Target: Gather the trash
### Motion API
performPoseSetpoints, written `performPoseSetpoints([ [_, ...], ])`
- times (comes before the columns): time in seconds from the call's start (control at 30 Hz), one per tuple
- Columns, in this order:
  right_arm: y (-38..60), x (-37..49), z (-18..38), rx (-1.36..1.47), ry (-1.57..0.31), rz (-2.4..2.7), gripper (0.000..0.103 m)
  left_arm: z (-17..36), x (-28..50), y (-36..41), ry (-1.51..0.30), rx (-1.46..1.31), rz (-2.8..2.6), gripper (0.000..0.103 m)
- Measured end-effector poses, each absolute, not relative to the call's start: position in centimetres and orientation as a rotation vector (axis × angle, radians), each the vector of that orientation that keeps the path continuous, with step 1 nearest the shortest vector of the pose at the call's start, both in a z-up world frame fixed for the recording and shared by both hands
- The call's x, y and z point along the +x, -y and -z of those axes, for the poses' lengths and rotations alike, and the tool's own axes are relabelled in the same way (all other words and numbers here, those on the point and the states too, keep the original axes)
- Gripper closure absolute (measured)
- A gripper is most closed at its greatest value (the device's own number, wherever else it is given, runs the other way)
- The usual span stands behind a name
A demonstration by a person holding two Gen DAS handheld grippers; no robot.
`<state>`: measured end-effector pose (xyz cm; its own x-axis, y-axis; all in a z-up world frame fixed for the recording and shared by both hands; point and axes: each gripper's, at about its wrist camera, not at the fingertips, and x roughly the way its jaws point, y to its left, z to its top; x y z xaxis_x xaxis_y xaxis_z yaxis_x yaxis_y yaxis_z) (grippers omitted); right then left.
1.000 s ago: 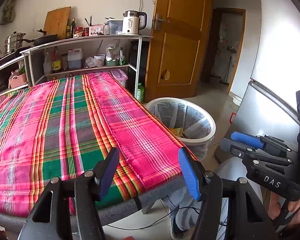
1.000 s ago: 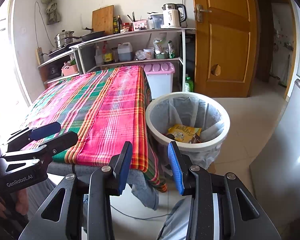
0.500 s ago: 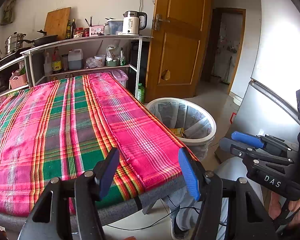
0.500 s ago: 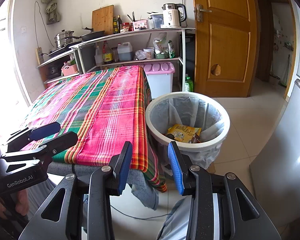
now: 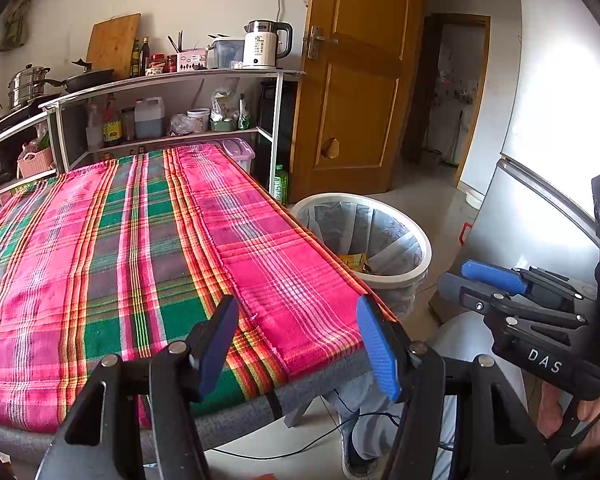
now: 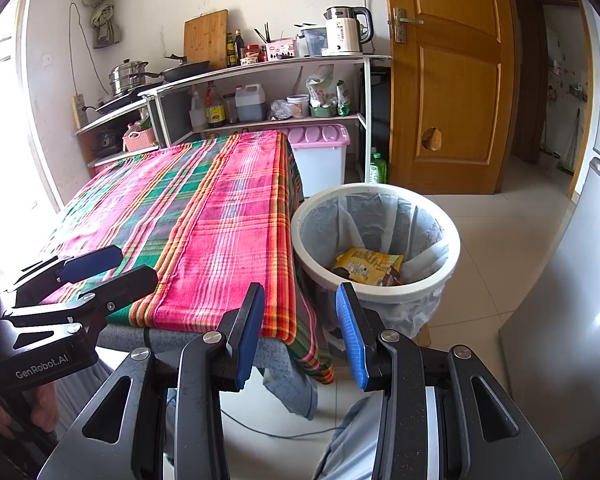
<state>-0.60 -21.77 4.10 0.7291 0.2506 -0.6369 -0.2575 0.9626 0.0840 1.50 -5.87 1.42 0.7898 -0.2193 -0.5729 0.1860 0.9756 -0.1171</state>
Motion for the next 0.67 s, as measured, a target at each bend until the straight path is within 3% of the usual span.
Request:
performPoseSetpoints([
  [0.67, 21.94, -0.46, -3.81, -0.01, -0.705, -0.28, 0.064, -1.15, 1.37, 6.4, -0.619, -0.04, 0.227, 0.04],
])
